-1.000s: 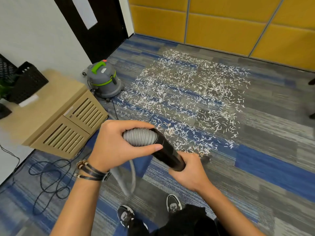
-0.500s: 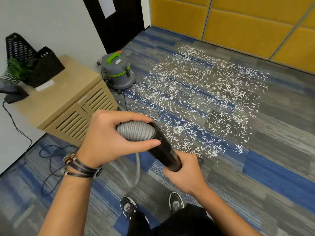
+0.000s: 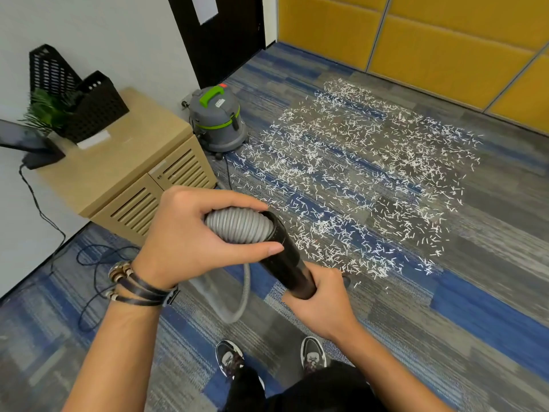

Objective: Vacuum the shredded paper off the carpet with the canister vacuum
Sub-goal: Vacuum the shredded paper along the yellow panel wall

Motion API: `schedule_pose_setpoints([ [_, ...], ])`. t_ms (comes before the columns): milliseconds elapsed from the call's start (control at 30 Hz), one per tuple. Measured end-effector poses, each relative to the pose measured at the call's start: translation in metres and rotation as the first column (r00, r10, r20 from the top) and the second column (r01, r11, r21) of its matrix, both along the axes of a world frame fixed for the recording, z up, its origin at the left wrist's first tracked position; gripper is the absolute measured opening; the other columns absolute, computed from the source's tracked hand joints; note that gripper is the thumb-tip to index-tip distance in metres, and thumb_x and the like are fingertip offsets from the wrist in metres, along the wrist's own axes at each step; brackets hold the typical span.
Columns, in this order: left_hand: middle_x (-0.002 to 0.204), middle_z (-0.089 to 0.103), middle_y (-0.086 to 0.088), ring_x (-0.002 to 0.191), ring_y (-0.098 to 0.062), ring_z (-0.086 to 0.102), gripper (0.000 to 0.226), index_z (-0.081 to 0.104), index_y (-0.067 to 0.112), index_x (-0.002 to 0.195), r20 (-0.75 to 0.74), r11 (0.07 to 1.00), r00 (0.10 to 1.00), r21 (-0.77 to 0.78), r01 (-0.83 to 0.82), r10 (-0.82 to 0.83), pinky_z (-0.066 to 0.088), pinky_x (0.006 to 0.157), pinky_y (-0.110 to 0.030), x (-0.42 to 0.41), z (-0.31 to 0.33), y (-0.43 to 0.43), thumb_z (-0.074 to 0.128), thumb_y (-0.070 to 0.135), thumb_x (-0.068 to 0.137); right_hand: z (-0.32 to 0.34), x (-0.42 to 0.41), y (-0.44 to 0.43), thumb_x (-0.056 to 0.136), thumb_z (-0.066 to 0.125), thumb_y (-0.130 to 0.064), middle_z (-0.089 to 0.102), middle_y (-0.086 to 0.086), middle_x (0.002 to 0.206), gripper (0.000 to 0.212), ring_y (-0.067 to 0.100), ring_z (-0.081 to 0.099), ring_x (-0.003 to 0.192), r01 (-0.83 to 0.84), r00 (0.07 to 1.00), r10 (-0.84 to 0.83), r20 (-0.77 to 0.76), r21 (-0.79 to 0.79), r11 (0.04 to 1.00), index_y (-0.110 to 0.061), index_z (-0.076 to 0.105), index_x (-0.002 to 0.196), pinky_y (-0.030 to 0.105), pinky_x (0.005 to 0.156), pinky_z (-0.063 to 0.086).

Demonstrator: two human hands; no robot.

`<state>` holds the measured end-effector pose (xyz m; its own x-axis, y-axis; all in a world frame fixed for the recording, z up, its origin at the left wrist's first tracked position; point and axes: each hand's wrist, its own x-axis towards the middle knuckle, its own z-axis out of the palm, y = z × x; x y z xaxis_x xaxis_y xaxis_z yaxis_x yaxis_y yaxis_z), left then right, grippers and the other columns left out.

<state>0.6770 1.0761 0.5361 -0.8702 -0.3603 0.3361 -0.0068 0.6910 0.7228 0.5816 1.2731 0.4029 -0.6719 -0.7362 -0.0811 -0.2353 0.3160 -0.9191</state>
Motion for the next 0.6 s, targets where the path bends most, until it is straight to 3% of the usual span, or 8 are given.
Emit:
schedule_pose_setpoints([
  [167,0.096,0.08,0.013,0.085,-0.005,0.077,0.049,0.083,0.021,0.101,-0.025,1.0,1.0,-0.002,0.005,-0.005,0.061,0.078,-0.029,0.004,0.002,-0.007,0.092,0.055,0.066,0.008,0.006,-0.008,0.067,0.07,-0.009,0.035,-0.006,0.051,0.031,0.008,0.028,0.051,0.005,1.0,-0.005,0.015,-0.013,1.0,-0.022,0.042,0.062,0.022,0.049,0.025],
  [300,0.098,0.08,0.011,0.089,-0.007,0.077,0.047,0.082,0.021,0.102,-0.029,0.996,0.999,0.07,0.047,-0.045,0.06,0.08,-0.025,0.005,-0.003,-0.009,0.093,0.049,0.066,0.013,0.003,-0.001,0.067,0.07,-0.009,0.037,0.003,0.052,0.029,0.008,0.029,0.05,-0.036,0.999,0.036,-0.01,0.021,0.999,-0.017,0.043,0.064,0.028,0.049,0.025],
  [433,0.097,0.08,0.015,0.089,-0.006,0.077,0.045,0.081,0.025,0.102,-0.022,0.985,0.996,0.147,0.085,-0.082,0.056,0.08,-0.018,0.003,-0.009,-0.003,0.094,0.045,0.065,0.017,-0.002,0.017,0.066,0.071,-0.007,0.033,-0.008,0.05,0.031,0.008,0.027,0.05,-0.056,0.998,0.058,-0.015,0.08,0.995,-0.022,0.044,0.062,0.024,0.049,0.022],
  [600,0.096,0.081,0.014,0.087,-0.008,0.078,0.046,0.081,0.024,0.102,-0.066,0.98,0.991,0.151,0.127,-0.118,0.059,0.076,-0.02,-0.003,-0.01,0.021,0.094,0.045,0.064,0.024,-0.014,0.046,0.066,0.07,-0.008,0.033,-0.007,0.052,0.027,0.008,0.027,0.051,-0.104,0.995,0.103,0.018,0.105,0.989,-0.019,0.045,0.063,0.029,0.051,0.023],
])
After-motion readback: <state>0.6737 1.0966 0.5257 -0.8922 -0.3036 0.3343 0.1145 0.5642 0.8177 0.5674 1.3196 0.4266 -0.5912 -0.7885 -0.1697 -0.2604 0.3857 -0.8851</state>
